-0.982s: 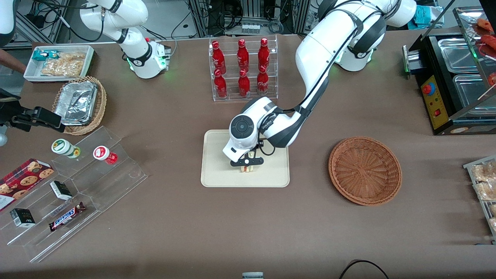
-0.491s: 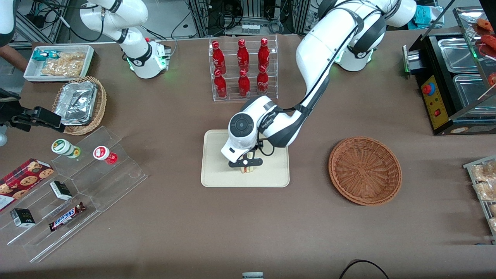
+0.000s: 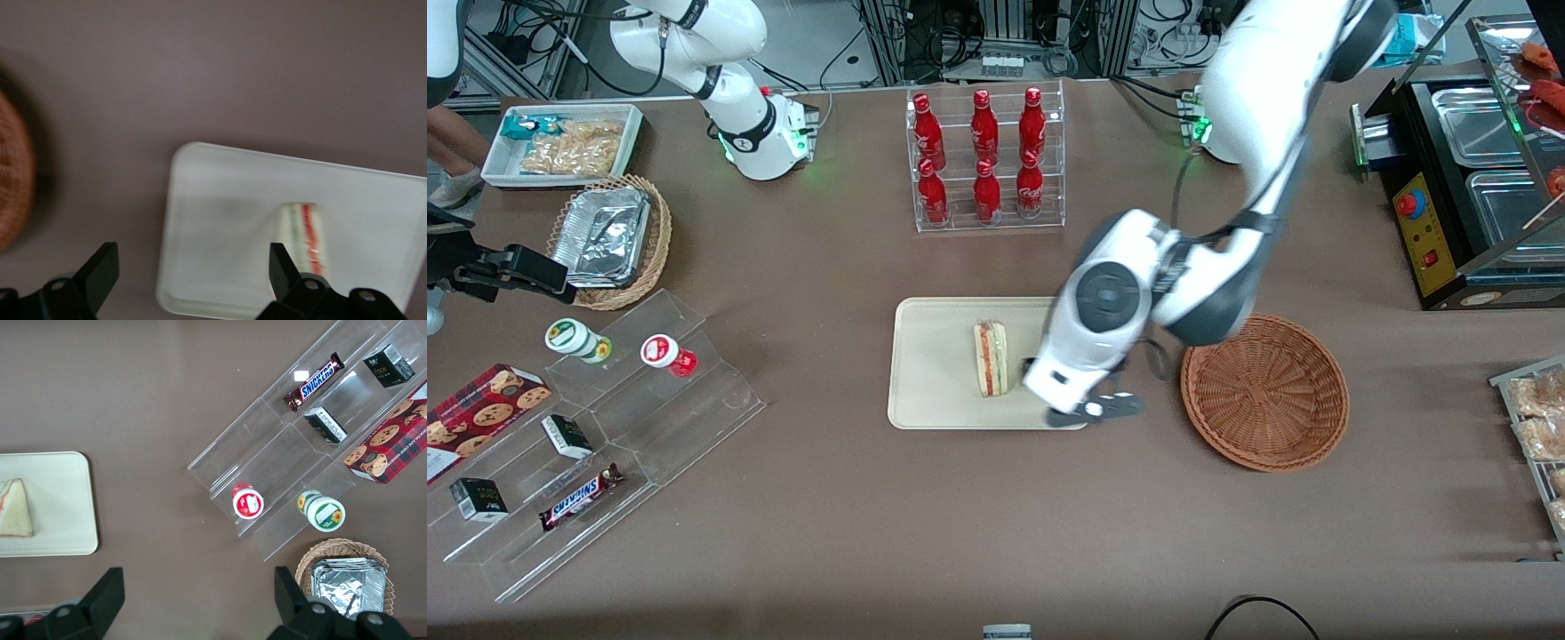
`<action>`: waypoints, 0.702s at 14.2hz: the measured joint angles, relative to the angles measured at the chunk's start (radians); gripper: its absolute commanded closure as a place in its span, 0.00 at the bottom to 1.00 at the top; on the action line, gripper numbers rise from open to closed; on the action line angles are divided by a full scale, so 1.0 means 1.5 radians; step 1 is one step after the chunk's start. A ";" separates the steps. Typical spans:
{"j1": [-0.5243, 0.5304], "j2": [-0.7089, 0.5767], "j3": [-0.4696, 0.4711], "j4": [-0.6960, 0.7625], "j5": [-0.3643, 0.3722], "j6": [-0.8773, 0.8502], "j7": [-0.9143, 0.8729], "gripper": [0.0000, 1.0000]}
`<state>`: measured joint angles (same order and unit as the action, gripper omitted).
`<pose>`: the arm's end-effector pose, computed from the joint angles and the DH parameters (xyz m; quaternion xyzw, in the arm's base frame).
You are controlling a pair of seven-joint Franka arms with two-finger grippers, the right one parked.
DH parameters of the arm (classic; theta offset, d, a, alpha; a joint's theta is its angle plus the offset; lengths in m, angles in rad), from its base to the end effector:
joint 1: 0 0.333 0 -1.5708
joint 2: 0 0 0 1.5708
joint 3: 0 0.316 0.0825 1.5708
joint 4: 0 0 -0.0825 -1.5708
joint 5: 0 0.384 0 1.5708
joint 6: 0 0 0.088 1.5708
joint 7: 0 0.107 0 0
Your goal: Place sandwich from basket to tray
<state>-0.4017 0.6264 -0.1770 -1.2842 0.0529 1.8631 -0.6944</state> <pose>0.6239 -0.3677 0.3842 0.9973 0.0652 -0.0313 0.0102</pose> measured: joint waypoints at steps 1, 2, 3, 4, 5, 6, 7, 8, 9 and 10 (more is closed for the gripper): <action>0.033 -0.038 0.000 -0.045 0.000 -0.002 0.039 0.00; 0.067 -0.081 0.000 -0.094 0.000 -0.005 0.080 0.00; 0.101 -0.127 0.000 -0.146 0.000 -0.008 0.123 0.00; 0.134 -0.174 0.000 -0.200 0.000 -0.009 0.165 0.00; 0.165 -0.221 0.000 -0.252 0.000 -0.010 0.205 0.00; 0.192 -0.265 0.000 -0.297 0.000 -0.011 0.239 0.00; 0.217 -0.305 0.001 -0.331 -0.001 -0.018 0.269 0.00; 0.238 -0.340 0.001 -0.352 -0.001 -0.039 0.295 0.00; 0.256 -0.370 0.001 -0.363 -0.001 -0.065 0.316 0.00; 0.273 -0.394 0.000 -0.367 -0.001 -0.091 0.337 0.00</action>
<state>0.0072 0.0355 -0.1763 -1.8346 0.0514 1.7273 -0.1886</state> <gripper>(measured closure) 0.000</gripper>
